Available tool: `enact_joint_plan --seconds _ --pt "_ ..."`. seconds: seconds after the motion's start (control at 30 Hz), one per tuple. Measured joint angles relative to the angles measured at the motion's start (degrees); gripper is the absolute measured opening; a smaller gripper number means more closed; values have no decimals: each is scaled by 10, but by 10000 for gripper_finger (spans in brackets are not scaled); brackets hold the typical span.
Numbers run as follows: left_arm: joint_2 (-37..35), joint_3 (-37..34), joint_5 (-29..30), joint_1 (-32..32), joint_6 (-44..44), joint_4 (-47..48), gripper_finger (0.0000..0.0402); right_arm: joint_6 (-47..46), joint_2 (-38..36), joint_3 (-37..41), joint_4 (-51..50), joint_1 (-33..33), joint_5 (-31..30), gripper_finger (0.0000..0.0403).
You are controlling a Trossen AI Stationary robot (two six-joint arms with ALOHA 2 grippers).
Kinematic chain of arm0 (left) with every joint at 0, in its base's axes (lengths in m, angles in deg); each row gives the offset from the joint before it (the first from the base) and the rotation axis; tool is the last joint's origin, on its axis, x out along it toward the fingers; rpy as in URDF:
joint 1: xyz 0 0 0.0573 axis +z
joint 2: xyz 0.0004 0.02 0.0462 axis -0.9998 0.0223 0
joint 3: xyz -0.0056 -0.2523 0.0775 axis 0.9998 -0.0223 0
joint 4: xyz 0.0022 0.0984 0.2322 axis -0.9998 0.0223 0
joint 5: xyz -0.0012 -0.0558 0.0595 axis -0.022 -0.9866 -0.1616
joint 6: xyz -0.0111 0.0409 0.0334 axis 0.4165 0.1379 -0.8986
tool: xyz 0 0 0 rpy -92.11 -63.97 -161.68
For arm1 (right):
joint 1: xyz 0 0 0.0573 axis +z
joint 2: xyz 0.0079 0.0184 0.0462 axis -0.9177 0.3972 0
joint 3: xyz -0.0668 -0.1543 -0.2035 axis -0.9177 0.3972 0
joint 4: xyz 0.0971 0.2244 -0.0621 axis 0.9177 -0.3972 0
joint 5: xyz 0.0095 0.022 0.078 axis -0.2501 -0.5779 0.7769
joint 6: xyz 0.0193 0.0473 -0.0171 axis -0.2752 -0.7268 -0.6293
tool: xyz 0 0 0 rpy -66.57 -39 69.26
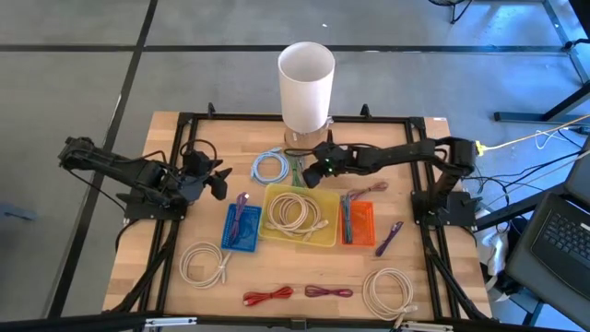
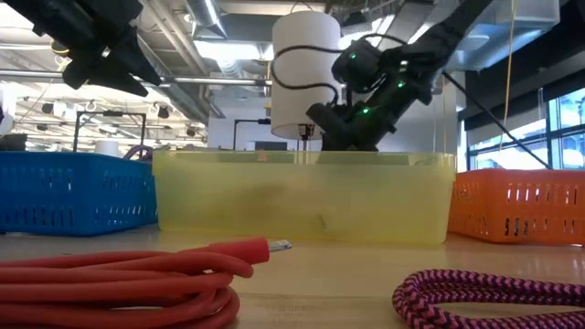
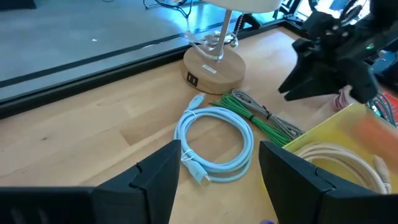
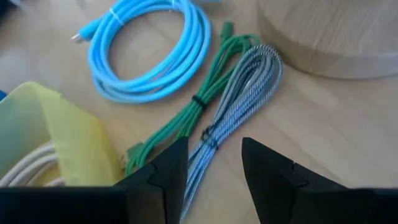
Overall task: Pick & Place USB Port
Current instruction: Put the white and black charger cable into the orange bin
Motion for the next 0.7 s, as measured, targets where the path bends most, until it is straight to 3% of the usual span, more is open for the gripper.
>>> enact_joint_plan --seconds 0.37,0.6,0.7 --pt "0 0 -18 0 -10 0 210 15 97 -102 -83 0 2 153" --pt "0 0 -30 0 -16 0 210 2 128 -117 -108 0 -5 151" --pt "0 0 -31 0 -16 0 210 2 129 -117 -110 0 -7 128"
